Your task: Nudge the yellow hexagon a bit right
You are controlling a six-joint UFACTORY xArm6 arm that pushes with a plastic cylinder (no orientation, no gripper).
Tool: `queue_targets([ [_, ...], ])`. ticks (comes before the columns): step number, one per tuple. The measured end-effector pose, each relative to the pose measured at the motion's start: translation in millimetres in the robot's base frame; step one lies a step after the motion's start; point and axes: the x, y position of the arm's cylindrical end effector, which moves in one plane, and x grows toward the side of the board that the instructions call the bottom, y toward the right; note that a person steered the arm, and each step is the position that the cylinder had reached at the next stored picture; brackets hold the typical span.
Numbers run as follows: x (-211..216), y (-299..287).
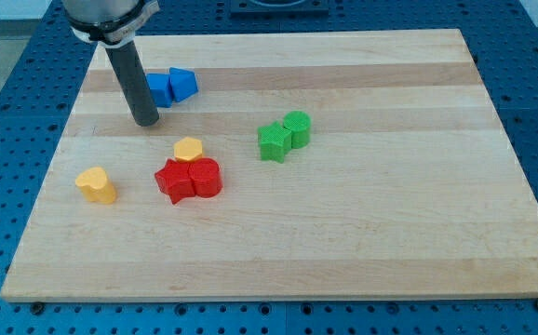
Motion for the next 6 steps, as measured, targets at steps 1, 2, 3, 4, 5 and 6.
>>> queue_targets([
  [1,22.5,-4.4],
  [2,51.3,-4.6],
  [3,57.7,1.5],
  [4,49.3,7.8],
  [5,41.6,31.8],
  [6,40.9,66.4],
])
